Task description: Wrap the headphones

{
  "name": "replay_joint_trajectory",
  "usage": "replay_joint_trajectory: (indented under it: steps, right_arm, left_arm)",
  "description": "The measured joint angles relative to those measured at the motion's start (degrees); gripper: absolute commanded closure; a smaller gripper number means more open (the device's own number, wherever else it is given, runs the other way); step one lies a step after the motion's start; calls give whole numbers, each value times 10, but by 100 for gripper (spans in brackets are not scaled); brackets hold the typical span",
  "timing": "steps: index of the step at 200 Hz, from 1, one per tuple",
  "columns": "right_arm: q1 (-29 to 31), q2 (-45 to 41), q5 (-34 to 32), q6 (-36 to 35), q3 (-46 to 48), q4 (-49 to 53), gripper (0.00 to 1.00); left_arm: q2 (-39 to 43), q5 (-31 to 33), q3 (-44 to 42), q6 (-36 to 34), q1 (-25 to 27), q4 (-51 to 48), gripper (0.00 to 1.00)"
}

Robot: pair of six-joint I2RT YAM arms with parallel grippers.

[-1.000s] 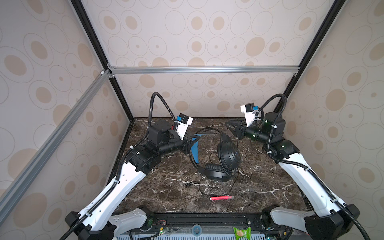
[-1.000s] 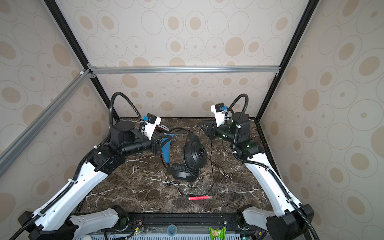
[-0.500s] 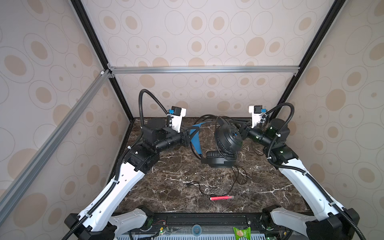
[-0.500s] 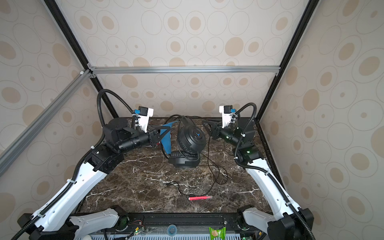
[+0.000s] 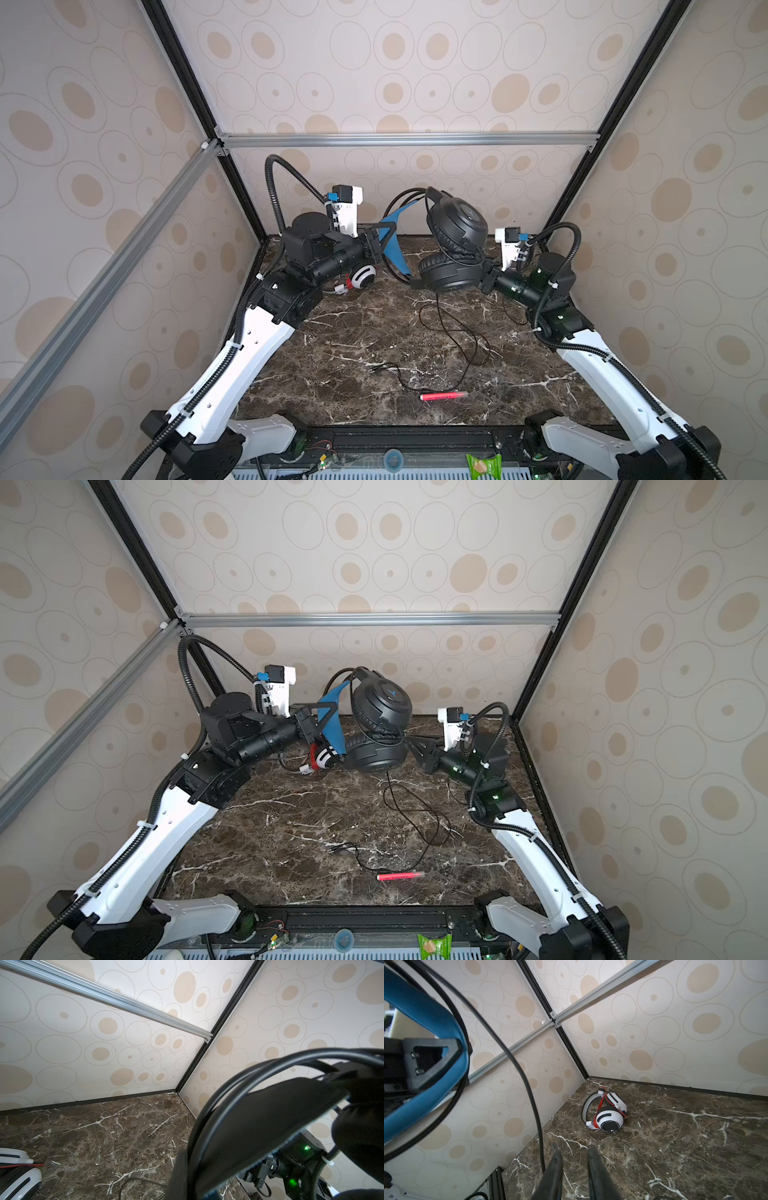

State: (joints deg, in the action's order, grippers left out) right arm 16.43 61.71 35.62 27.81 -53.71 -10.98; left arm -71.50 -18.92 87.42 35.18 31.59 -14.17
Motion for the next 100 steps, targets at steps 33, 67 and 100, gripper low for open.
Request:
replay_joint_trajectory:
  steps: [33,67,100]
  right_arm:
    - [0,6,28,5,18,-29,31]
    - [3,55,97,9,14,-50,28]
    - [23,85,119,0,14,-55,27]
  left_arm:
    - [-7,5,4,0,0,-5,100]
    - [-28,10,48,-5,0,-35,100]
    - [-30,13,59,-9,0,-47,100]
